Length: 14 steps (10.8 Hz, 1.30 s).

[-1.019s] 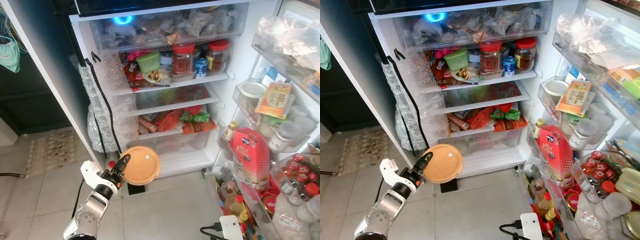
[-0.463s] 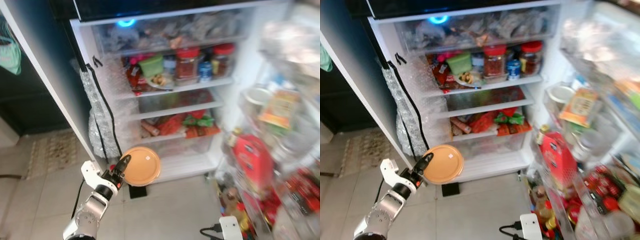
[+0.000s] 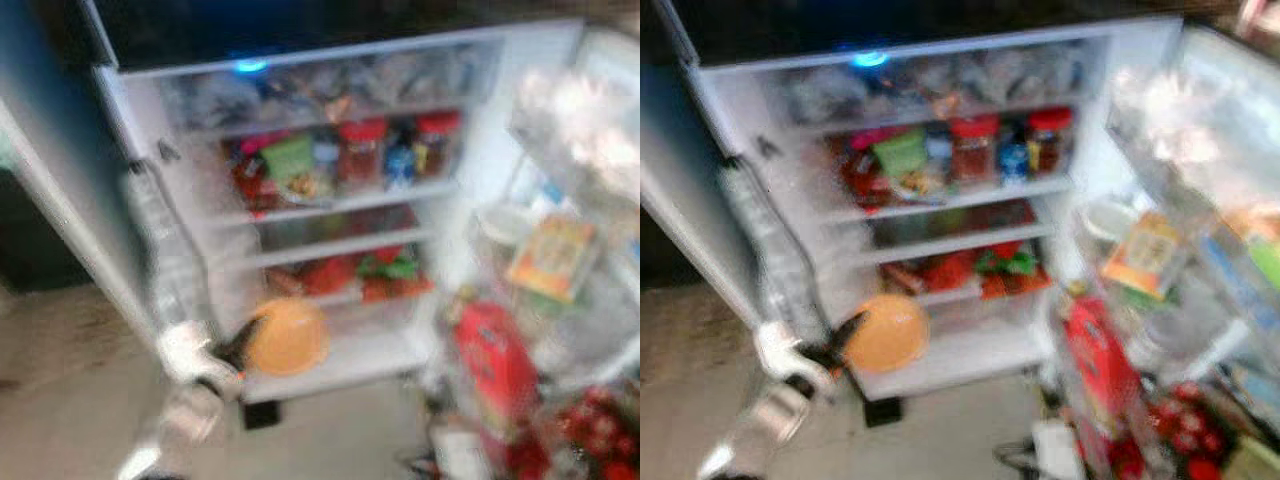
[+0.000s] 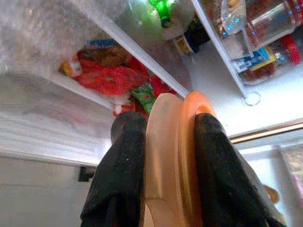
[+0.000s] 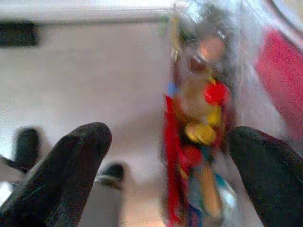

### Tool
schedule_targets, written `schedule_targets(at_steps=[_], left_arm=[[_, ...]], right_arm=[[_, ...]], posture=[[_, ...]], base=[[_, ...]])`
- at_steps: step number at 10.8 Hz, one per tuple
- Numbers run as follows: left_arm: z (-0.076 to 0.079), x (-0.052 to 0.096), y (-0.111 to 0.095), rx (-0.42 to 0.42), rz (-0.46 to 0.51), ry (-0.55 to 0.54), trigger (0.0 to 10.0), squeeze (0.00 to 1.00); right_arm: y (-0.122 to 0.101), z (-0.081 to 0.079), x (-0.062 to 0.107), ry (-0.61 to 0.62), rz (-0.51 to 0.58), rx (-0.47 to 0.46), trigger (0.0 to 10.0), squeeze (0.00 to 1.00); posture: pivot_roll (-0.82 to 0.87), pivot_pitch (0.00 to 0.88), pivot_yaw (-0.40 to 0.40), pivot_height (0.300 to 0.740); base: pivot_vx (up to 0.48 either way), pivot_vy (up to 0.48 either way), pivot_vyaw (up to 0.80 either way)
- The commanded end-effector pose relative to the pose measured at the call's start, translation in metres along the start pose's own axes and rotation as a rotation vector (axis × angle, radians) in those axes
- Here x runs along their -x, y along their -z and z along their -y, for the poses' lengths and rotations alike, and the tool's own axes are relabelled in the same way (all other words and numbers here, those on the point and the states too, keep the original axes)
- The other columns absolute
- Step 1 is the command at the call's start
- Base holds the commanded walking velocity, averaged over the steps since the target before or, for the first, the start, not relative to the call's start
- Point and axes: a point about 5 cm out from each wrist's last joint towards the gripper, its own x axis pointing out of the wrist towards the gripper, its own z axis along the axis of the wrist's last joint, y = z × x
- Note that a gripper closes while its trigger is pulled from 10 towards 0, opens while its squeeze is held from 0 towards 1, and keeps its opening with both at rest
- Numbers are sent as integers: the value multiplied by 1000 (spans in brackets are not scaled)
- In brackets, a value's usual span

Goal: Restocking fridge

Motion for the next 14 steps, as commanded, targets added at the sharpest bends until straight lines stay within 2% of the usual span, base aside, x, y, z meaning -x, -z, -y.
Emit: schedule_targets(at_steps=[1, 14], left_arm=[[9, -7, 5, 12, -12, 35, 10000, 0], [3, -6, 11, 50, -29, 21, 10000, 0]], right_arm=[[11, 6, 2, 11, -38, 9, 10000, 0], [11, -1, 2, -23, -35, 34, 10000, 0]], posture=[[-42, 0, 60, 740], [-38, 0, 58, 740]], base=[[300, 0, 0], [306, 0, 0]])
